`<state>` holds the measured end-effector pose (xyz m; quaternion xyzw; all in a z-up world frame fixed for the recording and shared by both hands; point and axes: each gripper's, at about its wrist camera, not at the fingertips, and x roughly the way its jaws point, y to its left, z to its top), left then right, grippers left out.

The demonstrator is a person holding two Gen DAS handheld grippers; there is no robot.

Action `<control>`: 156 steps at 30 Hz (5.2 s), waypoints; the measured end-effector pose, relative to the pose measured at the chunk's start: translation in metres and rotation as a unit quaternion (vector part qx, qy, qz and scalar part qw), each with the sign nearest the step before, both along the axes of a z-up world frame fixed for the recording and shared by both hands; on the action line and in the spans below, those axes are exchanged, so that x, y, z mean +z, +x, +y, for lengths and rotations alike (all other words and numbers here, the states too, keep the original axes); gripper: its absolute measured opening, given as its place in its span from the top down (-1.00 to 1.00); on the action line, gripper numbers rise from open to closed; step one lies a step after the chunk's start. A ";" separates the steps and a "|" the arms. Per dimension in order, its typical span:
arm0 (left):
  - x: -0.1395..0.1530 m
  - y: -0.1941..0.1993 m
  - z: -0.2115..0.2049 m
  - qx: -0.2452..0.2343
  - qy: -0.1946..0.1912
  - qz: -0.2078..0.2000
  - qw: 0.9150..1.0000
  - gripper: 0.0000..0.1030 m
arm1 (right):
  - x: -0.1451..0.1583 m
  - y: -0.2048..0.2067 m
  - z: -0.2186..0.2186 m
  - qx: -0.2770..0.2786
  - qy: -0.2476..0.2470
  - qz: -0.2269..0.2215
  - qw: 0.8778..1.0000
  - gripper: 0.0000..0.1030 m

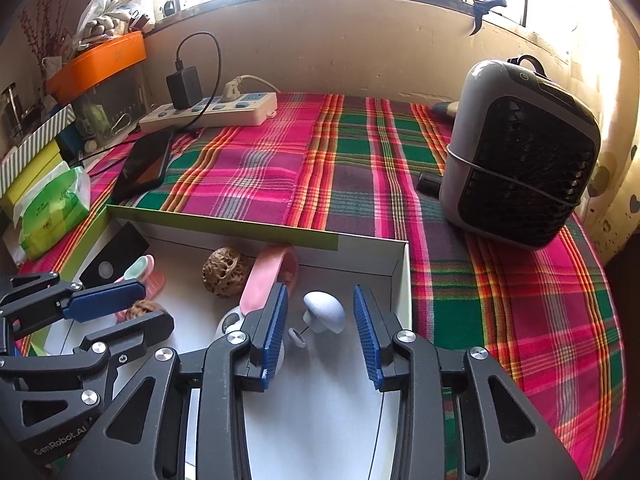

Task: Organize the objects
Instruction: 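Open the left gripper to release the walnut while the right releases the mushroom piece, then withdraw both grippers from the tray toward the remaining objects, then close the right gripper on the green-and-white tape spool, then move the left gripper to the white USB cable and close on it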

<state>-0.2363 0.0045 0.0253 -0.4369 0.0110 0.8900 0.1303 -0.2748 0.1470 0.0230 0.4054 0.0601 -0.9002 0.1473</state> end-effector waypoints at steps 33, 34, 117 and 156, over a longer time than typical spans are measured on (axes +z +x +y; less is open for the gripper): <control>0.020 0.046 -0.009 0.025 0.005 0.018 1.000 0.43 | 0.021 0.048 0.004 -0.018 -0.027 0.029 0.999 0.14; 0.020 0.049 -0.009 0.026 0.005 0.019 0.999 0.43 | 0.022 0.050 0.003 -0.017 -0.027 0.030 0.999 0.14; -0.007 0.120 -0.066 0.045 0.056 -0.002 0.997 0.43 | -0.004 0.140 -0.054 0.072 -0.038 0.005 0.997 0.31; -0.013 0.110 0.005 -0.076 0.015 -0.017 0.997 0.39 | -0.003 0.142 0.008 0.017 -0.051 0.004 0.999 0.30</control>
